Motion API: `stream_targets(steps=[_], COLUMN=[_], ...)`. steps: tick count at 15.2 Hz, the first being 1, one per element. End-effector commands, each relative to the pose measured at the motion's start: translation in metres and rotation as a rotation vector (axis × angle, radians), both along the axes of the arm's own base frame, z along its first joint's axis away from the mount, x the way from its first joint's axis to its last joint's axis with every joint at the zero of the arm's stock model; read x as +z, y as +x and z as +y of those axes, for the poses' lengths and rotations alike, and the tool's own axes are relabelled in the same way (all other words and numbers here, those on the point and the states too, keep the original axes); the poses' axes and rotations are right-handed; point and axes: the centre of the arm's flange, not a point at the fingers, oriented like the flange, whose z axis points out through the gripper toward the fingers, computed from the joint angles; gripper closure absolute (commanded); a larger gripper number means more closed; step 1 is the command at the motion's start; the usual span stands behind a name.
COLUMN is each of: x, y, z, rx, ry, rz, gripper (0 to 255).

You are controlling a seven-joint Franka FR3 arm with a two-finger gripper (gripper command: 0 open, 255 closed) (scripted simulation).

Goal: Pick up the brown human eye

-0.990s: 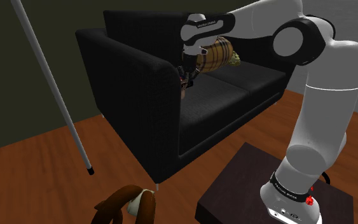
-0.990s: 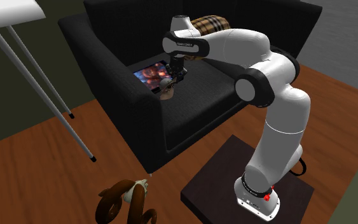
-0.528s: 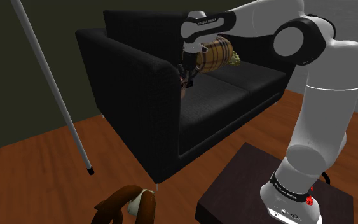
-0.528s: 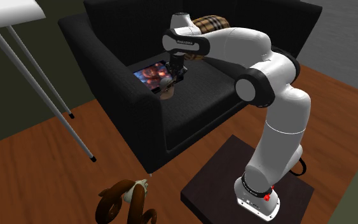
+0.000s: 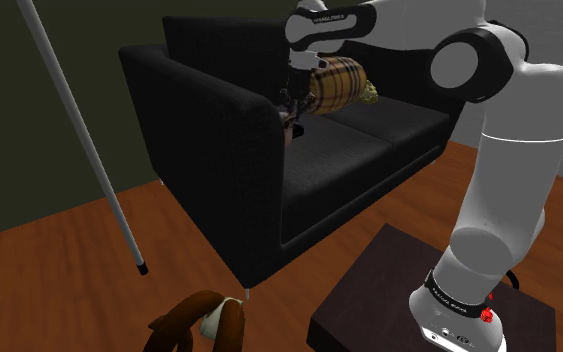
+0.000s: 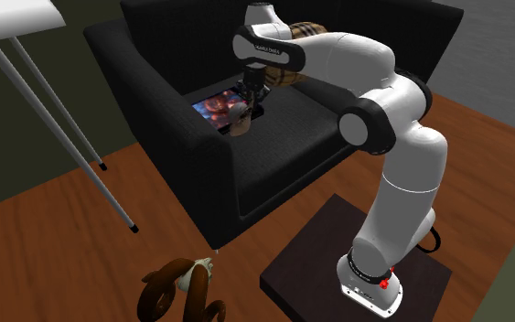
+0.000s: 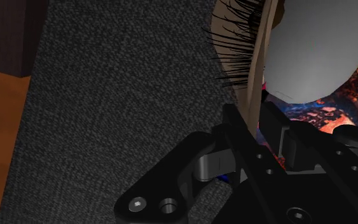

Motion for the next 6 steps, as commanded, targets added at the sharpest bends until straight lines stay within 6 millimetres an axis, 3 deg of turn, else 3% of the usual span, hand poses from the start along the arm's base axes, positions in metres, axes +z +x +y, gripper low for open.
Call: stream_targets(steps=[1, 6], x=[0.010, 0.027], y=[0.000, 0.000], z=[0.000, 0.000], rx=[0.000, 0.000], ry=[0.000, 0.000], rz=[0.000, 0.000], gripper=[255, 255])
